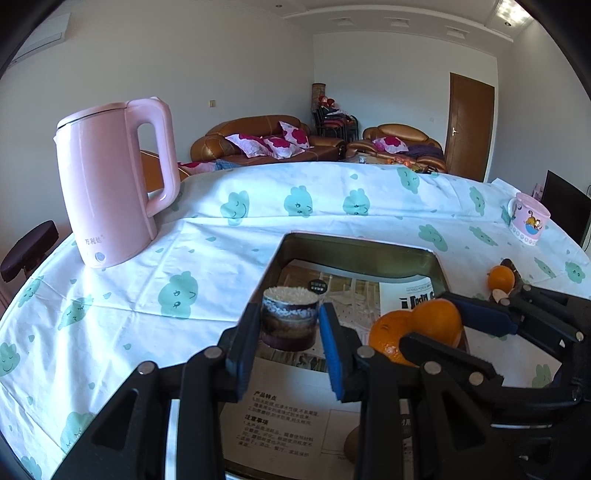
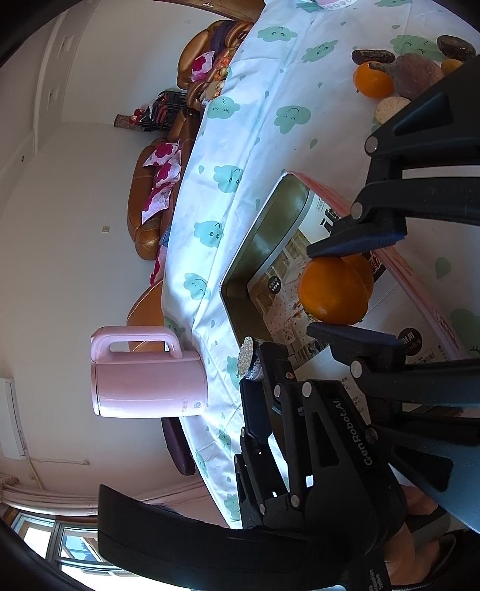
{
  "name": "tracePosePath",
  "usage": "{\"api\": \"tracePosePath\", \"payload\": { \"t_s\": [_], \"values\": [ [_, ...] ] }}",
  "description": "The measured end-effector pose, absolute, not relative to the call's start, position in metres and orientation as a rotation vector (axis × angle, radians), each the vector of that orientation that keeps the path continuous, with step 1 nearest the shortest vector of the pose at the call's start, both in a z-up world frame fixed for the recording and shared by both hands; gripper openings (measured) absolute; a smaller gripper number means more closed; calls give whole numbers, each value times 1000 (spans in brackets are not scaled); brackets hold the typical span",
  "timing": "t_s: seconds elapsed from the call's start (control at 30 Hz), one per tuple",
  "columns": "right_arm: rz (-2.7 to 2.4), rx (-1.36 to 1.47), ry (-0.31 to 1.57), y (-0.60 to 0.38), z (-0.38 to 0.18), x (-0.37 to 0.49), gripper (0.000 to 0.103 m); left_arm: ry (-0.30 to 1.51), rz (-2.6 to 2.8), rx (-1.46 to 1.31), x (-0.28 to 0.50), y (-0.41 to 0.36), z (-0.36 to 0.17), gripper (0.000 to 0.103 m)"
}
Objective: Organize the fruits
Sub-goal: 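Release the jar into the box with the left gripper while the right gripper lowers the orange into it, then move both grippers back to the fruit pile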
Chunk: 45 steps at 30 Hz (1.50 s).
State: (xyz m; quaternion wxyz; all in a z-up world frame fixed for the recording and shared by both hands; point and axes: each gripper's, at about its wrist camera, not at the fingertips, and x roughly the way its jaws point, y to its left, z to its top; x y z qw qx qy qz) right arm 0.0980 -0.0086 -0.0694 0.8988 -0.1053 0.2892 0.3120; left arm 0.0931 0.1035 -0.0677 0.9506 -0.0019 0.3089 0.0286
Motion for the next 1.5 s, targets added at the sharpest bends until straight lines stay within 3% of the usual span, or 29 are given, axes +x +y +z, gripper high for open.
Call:
{"api": "tracePosePath", "payload": {
  "t_s": [0.33,0.67,1.03,1.27,1.5],
  "values": [
    [614,-222,599,-9,-69,99,45,628,72,-11,92,106,-68,38],
    [588,-183,576,-18,-65,98,56,603,99,-36,88,113,-66,65],
    [554,-160,562,-25,-64,99,72,579,116,-46,84,116,-63,73],
    [541,-142,497,-32,-57,88,74,505,139,-19,72,111,-56,86],
    [490,-98,454,-67,-51,79,75,439,166,-22,62,105,-50,86]
  ]
}}
